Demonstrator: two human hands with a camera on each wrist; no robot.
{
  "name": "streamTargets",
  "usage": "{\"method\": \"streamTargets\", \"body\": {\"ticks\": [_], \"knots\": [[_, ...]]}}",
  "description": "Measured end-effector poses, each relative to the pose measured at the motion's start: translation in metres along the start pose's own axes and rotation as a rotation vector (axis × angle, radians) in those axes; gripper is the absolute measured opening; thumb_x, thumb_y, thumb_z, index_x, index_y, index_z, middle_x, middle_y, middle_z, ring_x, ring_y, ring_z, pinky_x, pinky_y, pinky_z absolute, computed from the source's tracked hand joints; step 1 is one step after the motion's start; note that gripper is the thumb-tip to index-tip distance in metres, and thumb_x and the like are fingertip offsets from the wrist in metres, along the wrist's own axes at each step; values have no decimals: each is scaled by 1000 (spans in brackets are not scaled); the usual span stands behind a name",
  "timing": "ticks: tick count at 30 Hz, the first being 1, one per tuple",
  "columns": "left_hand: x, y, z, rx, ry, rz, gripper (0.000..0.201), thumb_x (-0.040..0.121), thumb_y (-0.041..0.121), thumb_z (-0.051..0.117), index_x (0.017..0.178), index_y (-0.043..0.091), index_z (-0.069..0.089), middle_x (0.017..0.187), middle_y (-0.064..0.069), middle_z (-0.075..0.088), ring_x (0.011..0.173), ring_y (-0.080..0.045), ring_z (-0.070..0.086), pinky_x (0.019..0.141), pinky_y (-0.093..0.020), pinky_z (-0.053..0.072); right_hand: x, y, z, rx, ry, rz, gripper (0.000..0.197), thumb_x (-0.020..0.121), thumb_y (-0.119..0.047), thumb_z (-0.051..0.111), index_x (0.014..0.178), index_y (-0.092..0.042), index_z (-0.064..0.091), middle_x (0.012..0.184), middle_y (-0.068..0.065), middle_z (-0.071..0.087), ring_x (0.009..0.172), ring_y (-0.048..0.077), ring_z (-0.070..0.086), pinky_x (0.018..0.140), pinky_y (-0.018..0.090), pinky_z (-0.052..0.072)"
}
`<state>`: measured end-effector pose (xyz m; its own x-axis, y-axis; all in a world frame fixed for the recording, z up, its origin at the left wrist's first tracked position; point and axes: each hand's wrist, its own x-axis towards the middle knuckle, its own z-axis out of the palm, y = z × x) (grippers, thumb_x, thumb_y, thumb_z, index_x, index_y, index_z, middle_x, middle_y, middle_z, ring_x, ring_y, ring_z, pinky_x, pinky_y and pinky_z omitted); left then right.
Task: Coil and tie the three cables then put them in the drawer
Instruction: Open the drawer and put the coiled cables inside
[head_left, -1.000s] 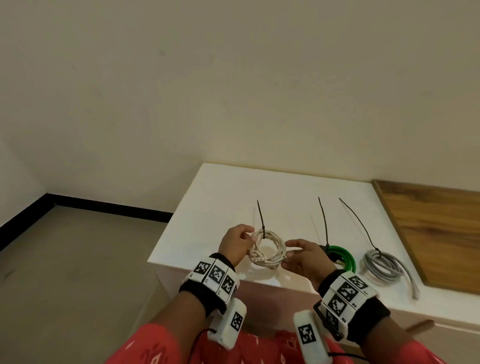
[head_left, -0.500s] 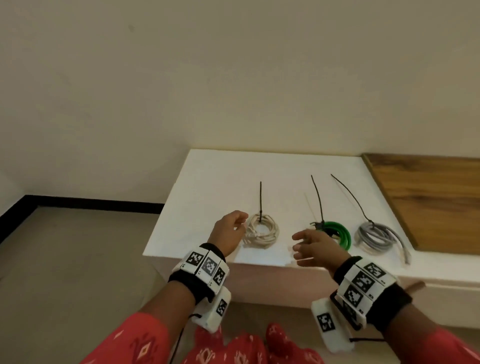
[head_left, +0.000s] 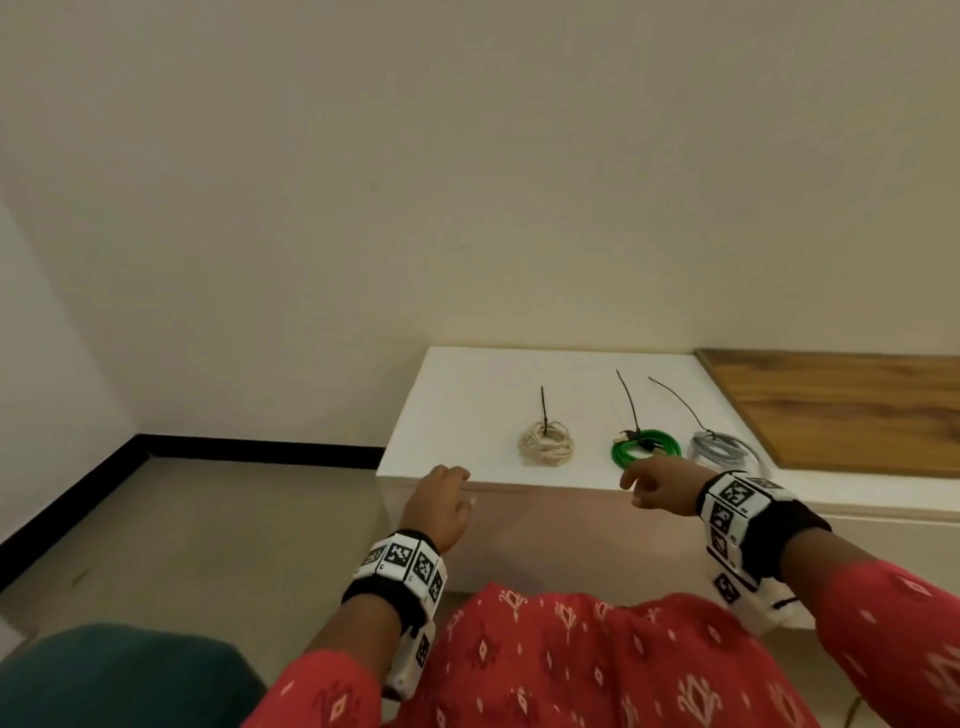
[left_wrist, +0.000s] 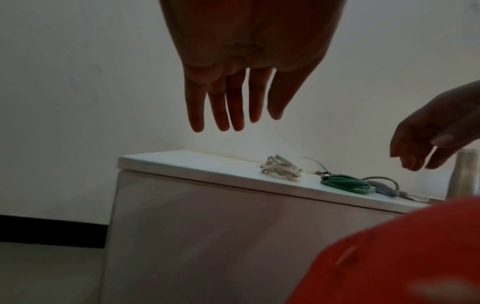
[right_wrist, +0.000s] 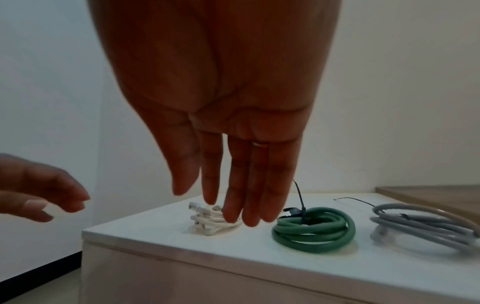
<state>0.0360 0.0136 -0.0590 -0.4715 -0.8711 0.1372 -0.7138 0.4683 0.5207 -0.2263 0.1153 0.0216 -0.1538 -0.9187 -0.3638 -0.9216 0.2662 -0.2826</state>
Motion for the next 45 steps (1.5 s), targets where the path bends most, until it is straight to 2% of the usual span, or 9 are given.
{"method": "streamTargets", "body": {"ticks": [8, 16, 19, 22, 27, 31, 36, 40, 45], "knots": [[11, -55, 15, 69, 44, -500, 56, 88, 25, 54, 130, 0, 28, 136, -18, 35, 123, -31, 41, 100, -36, 37, 44, 3, 41, -54, -113, -157, 38, 90, -26, 54, 127, -20, 48, 132, -2, 51, 120, 10, 48, 100, 20, 36], [42, -99, 37, -466, 175, -681, 76, 71, 12, 75, 133, 2, 32, 136, -18, 44, 125, -32, 44, 106, -42, 37, 80, 26, 53, -53, -202, -177, 43, 87, -37, 56, 127, -26, 44, 135, -6, 47, 113, 4, 42, 101, 19, 34], [48, -103, 39, -678, 229, -732, 71, 72, 4, 74, 131, 4, 34, 133, -11, 46, 125, -26, 44, 100, -31, 36, 87, 35, 54, 30, -152, -202, 92, 51, -90, 42, 122, -31, 45, 124, -14, 47, 111, 2, 43, 100, 18, 34], [49, -108, 38, -595, 260, -728, 60, 73, 14, 75, 121, 2, 41, 123, -12, 53, 116, -27, 50, 86, -27, 37, 93, 49, 61, 14, -124, -236, 125, 26, -102, 7, 122, -31, 46, 118, -18, 44, 117, 5, 45, 101, 19, 33], [50, -123, 34, -452, 196, -685, 53, 70, 33, 77, 104, 10, 44, 110, -10, 57, 106, -29, 54, 81, -30, 41, 90, 57, 63, -35, -132, -231, 123, 39, -100, 11, 130, -25, 44, 127, -15, 42, 123, 8, 43, 105, 24, 33], [47, -126, 30, -441, 203, -686, 51, 74, 40, 72, 106, 8, 47, 106, -8, 55, 99, -26, 53, 83, -32, 41, 80, 62, 61, -71, -49, -246, 45, 88, -42, 51, 128, -21, 47, 125, -4, 53, 113, 9, 49, 97, 21, 38], [25, -122, 29, -342, 240, -720, 40, 82, 43, 61, 89, 6, 46, 85, -11, 56, 78, -27, 52, 70, -32, 38, 76, 78, 59, -125, 74, -98, 15, 92, -23, 48, 103, -21, 58, 97, 0, 52, 88, 15, 48, 75, 22, 35], [2, -126, 29, -377, 226, -828, 43, 76, 41, 70, 87, 6, 47, 88, -17, 59, 83, -35, 59, 76, -46, 53, 68, 89, 63, -100, -168, -26, 4, 88, -22, 56, 87, -23, 59, 76, -12, 51, 82, 13, 51, 67, 20, 35], [-16, -114, 11, -212, 59, -882, 57, 76, 38, 70, 105, -8, 52, 104, -25, 61, 99, -41, 59, 80, -39, 45, 55, 97, 70, 99, -302, -21, 33, 80, -12, 68, 57, -33, 57, 64, -11, 54, 62, 1, 48, 61, 14, 38]]}}
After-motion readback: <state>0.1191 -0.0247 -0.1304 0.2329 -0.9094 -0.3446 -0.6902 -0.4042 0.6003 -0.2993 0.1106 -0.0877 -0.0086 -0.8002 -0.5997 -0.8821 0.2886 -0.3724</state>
